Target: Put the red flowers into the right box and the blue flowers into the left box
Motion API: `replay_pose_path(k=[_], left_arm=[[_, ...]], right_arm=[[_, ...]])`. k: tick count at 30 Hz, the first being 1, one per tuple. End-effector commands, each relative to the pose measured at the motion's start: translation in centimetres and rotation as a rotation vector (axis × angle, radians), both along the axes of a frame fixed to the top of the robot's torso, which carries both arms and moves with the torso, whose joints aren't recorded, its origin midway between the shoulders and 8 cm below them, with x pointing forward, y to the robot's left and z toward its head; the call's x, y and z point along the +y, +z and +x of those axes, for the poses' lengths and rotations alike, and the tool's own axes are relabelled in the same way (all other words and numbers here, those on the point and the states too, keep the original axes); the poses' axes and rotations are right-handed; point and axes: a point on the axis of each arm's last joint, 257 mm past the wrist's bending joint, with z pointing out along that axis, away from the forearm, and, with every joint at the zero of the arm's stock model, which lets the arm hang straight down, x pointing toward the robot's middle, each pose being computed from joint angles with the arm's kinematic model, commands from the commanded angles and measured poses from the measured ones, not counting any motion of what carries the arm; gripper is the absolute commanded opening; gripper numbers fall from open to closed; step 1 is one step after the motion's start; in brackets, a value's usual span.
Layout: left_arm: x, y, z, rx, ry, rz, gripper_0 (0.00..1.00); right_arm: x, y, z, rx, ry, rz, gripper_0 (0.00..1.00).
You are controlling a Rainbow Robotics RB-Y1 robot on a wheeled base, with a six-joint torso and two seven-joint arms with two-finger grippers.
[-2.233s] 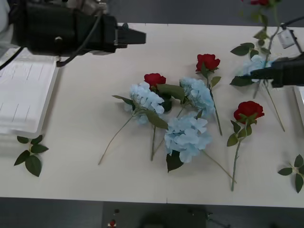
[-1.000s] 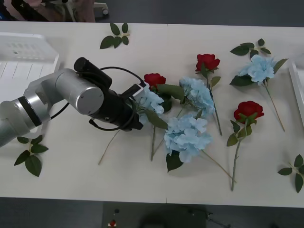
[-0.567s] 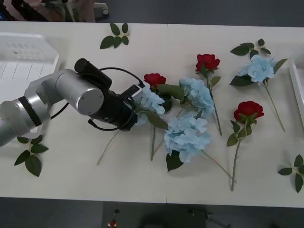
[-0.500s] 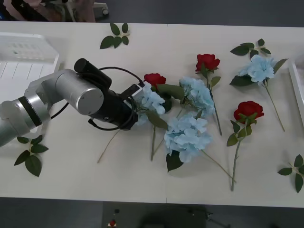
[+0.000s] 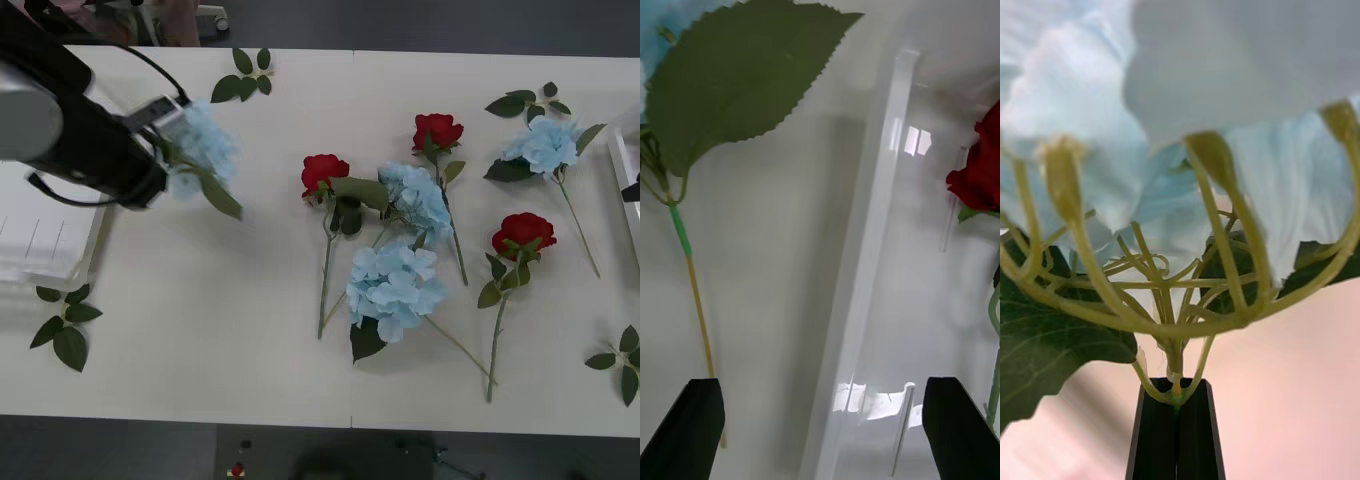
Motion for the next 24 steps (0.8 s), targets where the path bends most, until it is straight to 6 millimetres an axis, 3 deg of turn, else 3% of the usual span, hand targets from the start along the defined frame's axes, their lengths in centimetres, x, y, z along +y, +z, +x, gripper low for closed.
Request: replay_pose_path(k=[1,4,8,11,15,16,18,20,24], left_arm=[[9.5,8.8,2.5,-0.173,0.069,0.196,0.00],[15.2,10.5,3.5,-0.215,0.136,0.301,0.00],[21.1,9.3,4.4,-0.216,0.235,0.403,0.00],[22.9,8.1,5.6,-0.234,0.257,0.437,0.00],[23.3,6.4,6.3,-0.223,0.280,0.436,0.01],[23.3,6.2,6.4,-0.218,0.279,0.435,0.08],[23.2,5.8,6.4,-0.214,0.279,0.433,0.48],[23.1,6.0,6.5,-0.221,0.273,0.433,0.69],[22.7,7.0,6.7,-0.249,0.249,0.418,0.81]], right_arm=[[2.6,2.1,2.1,-0.047,0.027,-0.034,0.77],[5.0,1.4,3.0,-0.066,0.036,-0.010,0.77],[6.5,0.9,4.1,-0.092,0.047,-0.013,0.77],[7.6,0.0,5.0,-0.110,0.049,0.019,0.77],[9.9,-1.9,6.2,-0.137,0.063,0.046,0.77],[10.0,-2.0,6.3,-0.139,0.062,0.043,0.77],[10.0,-2.2,6.8,-0.153,0.059,0.024,0.77],[9.8,-2.4,7.1,-0.161,0.049,0.029,0.77],[8.7,-3.0,7.2,-0.170,0.026,0.033,0.77]])
